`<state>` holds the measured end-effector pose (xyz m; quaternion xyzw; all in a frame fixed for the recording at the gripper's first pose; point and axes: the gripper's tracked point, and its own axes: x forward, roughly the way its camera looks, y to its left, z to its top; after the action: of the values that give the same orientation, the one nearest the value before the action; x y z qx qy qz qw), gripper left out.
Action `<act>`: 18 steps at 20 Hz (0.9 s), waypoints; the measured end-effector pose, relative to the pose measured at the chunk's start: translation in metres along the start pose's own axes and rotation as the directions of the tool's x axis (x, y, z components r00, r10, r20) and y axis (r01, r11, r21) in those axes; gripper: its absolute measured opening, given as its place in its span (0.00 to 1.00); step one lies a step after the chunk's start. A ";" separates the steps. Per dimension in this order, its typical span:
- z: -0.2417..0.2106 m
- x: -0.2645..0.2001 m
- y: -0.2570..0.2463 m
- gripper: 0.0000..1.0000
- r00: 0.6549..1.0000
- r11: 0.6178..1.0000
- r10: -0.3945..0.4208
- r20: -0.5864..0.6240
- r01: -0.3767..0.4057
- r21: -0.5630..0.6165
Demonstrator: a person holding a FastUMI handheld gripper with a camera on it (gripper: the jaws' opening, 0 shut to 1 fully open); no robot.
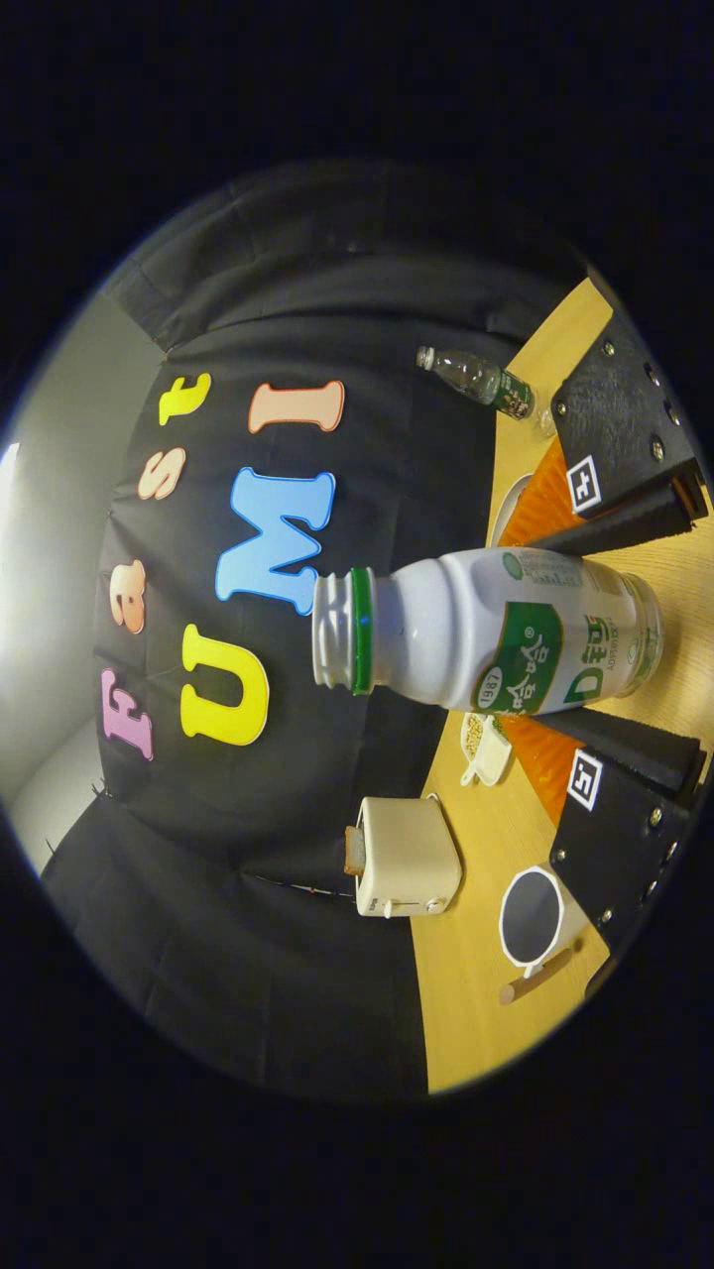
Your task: Take the bottle from table, then pour the juice into the cup, finally place the bottle on the coaster
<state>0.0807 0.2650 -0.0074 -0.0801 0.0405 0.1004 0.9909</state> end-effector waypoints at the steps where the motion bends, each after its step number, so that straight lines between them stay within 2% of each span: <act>1: 0.000 0.002 -0.001 0.72 1.000 1.000 0.006 -0.004 -0.005 0.022; 4: -0.004 0.010 -0.006 0.72 1.000 0.996 0.015 -0.006 -0.015 0.087; 18: -0.062 0.062 -0.014 0.72 0.994 0.984 0.002 -0.110 0.017 0.175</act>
<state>0.1401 0.2527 -0.0725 0.0020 0.1033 0.0881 0.9907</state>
